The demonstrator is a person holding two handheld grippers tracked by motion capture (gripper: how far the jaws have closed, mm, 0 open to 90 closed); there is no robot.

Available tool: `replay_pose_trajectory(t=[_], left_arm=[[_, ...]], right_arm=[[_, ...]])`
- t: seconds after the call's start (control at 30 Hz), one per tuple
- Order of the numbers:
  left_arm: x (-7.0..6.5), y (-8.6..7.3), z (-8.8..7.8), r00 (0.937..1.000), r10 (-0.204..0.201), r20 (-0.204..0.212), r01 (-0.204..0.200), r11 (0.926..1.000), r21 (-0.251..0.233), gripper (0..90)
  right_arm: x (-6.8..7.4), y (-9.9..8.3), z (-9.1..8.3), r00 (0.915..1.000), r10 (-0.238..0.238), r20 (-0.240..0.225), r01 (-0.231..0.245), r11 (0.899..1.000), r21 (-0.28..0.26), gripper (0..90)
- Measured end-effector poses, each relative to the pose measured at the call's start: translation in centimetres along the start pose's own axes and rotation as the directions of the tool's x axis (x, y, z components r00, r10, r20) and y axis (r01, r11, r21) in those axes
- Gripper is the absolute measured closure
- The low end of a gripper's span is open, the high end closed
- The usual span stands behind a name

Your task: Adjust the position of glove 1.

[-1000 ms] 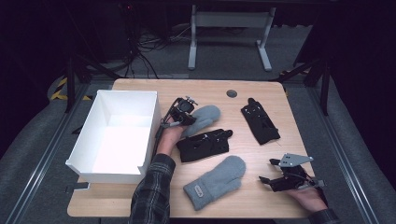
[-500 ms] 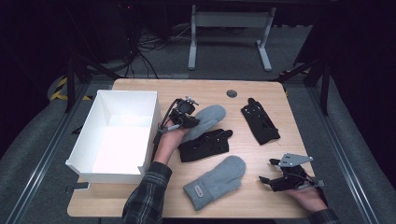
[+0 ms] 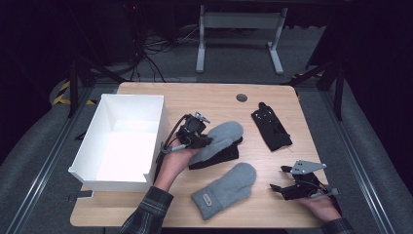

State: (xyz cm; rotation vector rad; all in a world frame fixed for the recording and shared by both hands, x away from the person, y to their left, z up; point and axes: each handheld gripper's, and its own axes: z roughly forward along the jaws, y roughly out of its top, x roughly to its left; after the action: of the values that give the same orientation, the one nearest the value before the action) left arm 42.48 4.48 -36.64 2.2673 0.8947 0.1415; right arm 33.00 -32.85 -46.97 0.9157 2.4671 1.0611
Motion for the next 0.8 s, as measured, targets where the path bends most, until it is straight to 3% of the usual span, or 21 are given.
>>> replay_pose_trajectory(t=[0.43,0.67,0.8], left_arm=[[-5.1,-1.8,-1.2,0.999,0.044,0.005,-0.044,0.9983,0.037,82.0],[-8.2,-2.5,-0.8,0.9976,0.067,0.02,-0.068,0.9941,0.084,82.0],[-9.2,-2.9,-0.2,0.9976,0.059,0.037,-0.062,0.9939,0.091,82.0]], right_arm=[[0.0,0.0,0.0,1.0,0.0,0.002,0.0,1.0,0.0,15.9],[0.0,0.0,0.0,1.0,0.003,0.002,-0.003,1.0,0.001,15.8],[0.0,0.0,0.0,1.0,0.003,0.002,-0.003,1.0,0.0,15.8]])
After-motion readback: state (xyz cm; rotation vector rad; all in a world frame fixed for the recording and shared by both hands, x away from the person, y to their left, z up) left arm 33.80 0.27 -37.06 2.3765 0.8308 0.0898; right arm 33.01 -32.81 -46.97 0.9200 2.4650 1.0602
